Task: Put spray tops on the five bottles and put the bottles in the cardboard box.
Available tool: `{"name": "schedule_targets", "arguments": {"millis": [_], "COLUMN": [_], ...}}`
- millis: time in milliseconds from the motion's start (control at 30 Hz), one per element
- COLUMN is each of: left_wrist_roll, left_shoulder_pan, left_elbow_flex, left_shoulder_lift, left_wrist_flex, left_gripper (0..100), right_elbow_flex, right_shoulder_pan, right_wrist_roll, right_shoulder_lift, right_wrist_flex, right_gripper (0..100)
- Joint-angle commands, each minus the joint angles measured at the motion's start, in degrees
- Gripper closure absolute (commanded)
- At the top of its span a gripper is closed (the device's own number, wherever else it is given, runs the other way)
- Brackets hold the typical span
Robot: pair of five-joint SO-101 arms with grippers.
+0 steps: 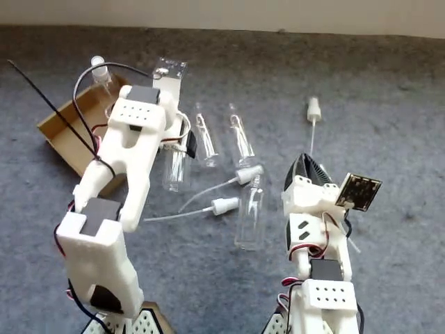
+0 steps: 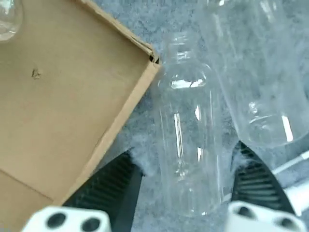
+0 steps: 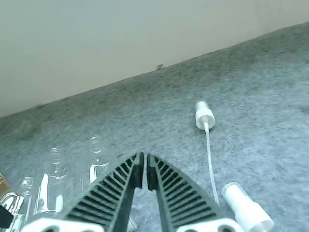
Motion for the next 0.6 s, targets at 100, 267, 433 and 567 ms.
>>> {"name": "schedule_targets", "arguments": {"millis": [100,267,433,567], "left_wrist_roll": [0.3,0.3,0.3,0.3], "left_shoulder_pan": [-0.2,-0.5,-0.3,-0.3], "left_elbow_flex": [-10.6,-14.5,-18.0,-20.1], "left_shoulder_lift": [6.0,11.0,14.7,17.9], "left_wrist_flex": [0.0,0.3,-0.1,-0.1], "left_gripper": [75,75,75,75], "right_elbow_flex": [6.4,6.4,6.4,6.4], "right_shoulder_pan": [0.6,0.6,0.6,0.6], "right_wrist_roll": [0.3,0.3,0.4,0.4], "right_shoulder_lift": [-0.6,-0.6,-0.6,-0.6], "right_wrist_flex": [0.0,0.0,0.0,0.0], "right_gripper": [98.4,98.4,98.4,98.4]}}
